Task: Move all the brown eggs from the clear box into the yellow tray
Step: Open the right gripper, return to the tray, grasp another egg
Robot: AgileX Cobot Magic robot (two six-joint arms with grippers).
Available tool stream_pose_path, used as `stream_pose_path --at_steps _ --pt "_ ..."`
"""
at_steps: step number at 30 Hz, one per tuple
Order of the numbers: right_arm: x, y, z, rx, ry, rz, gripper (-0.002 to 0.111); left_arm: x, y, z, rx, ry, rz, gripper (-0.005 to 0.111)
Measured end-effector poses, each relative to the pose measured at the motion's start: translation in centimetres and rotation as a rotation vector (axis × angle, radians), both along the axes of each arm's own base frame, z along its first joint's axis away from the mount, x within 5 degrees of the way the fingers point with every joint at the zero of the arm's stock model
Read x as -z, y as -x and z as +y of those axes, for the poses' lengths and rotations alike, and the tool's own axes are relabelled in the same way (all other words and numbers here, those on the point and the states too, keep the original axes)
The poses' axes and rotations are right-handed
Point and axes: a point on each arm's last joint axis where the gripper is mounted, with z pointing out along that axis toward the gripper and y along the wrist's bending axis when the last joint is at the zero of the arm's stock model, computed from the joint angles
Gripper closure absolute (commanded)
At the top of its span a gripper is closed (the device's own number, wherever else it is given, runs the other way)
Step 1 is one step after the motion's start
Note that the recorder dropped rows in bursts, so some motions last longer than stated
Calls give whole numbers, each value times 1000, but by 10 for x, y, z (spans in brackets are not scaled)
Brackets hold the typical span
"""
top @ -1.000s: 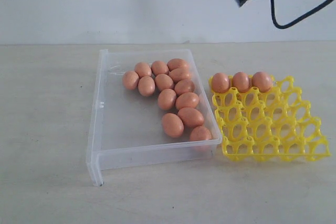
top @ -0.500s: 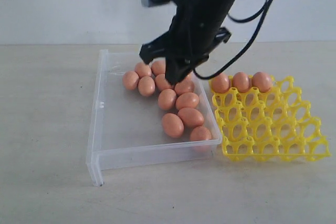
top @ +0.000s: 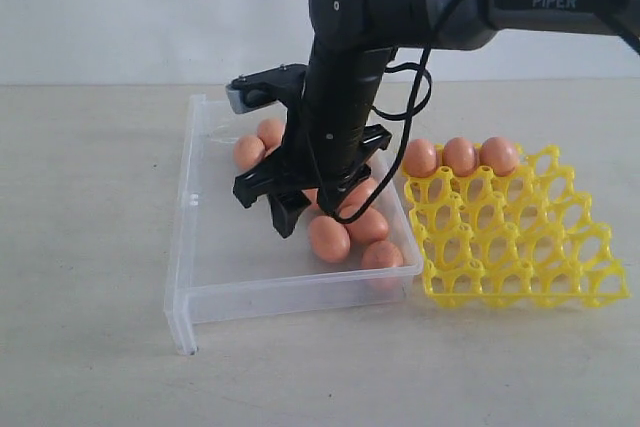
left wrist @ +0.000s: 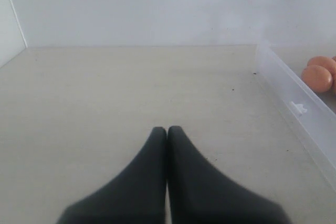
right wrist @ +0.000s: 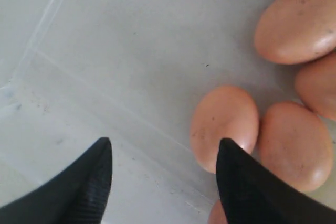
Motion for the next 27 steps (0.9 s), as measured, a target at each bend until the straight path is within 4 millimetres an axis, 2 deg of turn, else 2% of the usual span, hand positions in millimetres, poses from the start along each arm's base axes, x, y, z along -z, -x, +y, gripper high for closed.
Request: stream_pose_path --at_steps 6,13,15,19,24,27 --pt "1 -6 -1 66 8 -51 52 0 0 0 0 0 0 111" --pt "35 -13 1 83 66 -22 53 0 0 0 0 0 0 111" --pt "42 -15 -1 99 97 -24 60 0 0 0 0 0 0 111" --pt "50 -18 -2 104 122 -29 89 0 0 0 0 0 0 111" --pt "50 -18 -2 94 125 -33 109 0 0 0 0 0 0 111" --pt "50 -18 -1 65 129 -38 108 0 0 0 0 0 0 111"
